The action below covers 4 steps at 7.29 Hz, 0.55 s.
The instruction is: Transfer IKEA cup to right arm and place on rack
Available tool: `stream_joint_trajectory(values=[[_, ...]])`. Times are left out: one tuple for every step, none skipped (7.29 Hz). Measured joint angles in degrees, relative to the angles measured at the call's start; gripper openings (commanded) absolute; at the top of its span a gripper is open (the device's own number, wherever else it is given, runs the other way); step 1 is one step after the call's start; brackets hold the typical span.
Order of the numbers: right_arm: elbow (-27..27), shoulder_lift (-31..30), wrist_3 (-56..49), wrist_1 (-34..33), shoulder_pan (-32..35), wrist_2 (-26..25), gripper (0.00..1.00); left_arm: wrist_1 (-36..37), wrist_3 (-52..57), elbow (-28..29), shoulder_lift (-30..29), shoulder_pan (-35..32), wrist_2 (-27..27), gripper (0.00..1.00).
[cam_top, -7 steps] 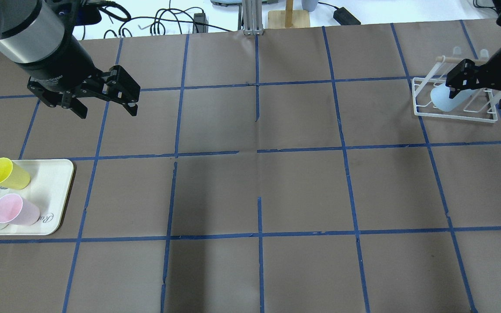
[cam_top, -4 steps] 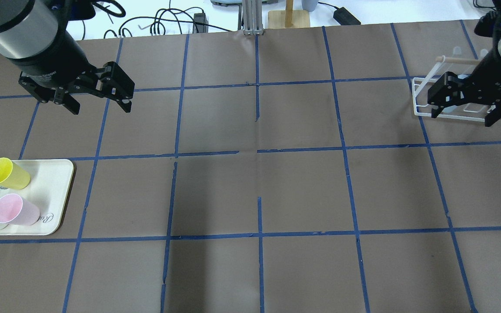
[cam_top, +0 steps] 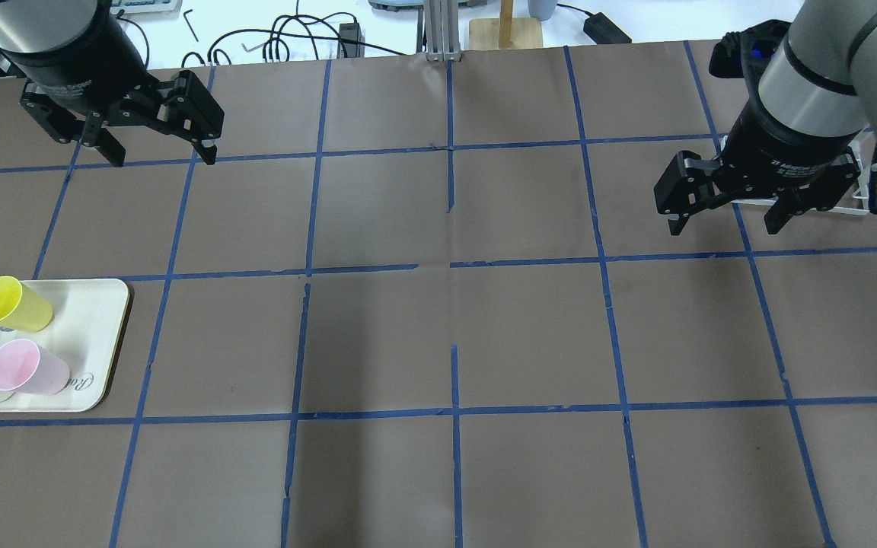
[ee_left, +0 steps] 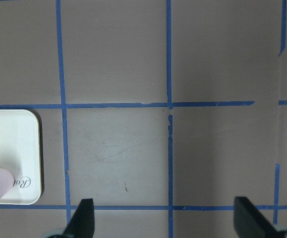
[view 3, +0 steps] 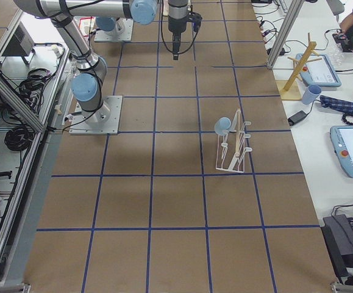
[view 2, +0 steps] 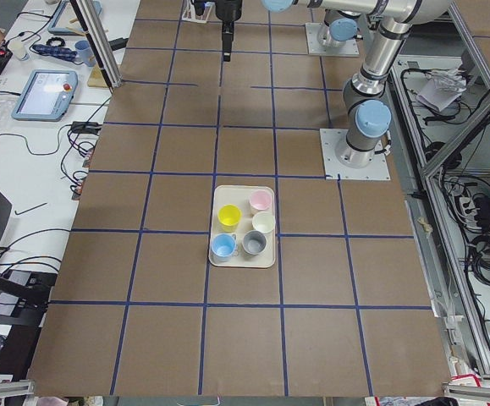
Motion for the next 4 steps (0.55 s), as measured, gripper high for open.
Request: stream_joint_trajectory(values=[[-1.95,-0.09,-0.03,2.97,0.40,1.99,1.00,-0.19,0.00,-0.12,-0.25,-0.25,-0.07,1.00],[-2.86,-0.27,-0.27,4.82,0.55,3.66,1.00,-0.27,0.06,-0.29,-0.20,-0.39,-0.11,1.00],[-3.03,-0.25,-0.66,5.91,0.59,3.59,1.00,-0.30,0.09,-0.38,-0.12,-0.45,-0.13,1.00],[-3.05,-0.07,-0.62,6.29,0.61,2.59,1.00,-0.29,0.09,-0.41,-0.13,-0.48,-0.15,1.00]])
